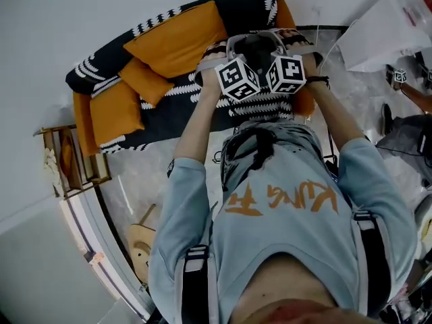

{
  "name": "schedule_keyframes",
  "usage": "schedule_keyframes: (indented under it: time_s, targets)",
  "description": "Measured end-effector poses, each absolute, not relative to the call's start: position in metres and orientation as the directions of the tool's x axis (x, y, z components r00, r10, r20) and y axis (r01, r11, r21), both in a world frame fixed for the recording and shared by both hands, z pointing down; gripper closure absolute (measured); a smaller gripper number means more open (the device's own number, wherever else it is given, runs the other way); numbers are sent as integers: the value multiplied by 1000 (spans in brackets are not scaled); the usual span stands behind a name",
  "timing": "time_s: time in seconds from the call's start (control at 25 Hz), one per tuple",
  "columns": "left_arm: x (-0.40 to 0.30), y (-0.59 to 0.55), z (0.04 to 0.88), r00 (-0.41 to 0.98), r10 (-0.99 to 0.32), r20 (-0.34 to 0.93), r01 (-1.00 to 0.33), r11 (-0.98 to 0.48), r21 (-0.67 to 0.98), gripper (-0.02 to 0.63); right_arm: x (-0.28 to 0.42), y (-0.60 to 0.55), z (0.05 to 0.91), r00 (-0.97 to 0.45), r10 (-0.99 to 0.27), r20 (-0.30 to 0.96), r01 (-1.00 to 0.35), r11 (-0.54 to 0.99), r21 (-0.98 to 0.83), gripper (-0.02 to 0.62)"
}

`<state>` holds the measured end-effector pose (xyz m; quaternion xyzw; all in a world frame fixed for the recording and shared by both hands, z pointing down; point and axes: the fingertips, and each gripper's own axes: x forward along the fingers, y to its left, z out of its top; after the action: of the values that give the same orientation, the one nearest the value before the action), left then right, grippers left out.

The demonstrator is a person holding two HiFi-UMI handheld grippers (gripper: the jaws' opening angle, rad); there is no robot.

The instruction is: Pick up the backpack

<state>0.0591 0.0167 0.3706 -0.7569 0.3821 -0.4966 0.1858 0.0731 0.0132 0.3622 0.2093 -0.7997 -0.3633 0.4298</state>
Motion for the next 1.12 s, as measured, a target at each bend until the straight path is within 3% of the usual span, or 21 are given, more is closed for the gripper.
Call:
schedule_keyframes:
  time_s: [0.68,1.12]
  targets:
    - [11,11,189,49,-939,341,-390,-333,-859,558,22,4,187,-747,-615,252,-38,418,908,545]
    - [5,7,180,-7,-947,321,-321,-302,-898,555,14,1,179,-769,-591,244,29,348,937,545]
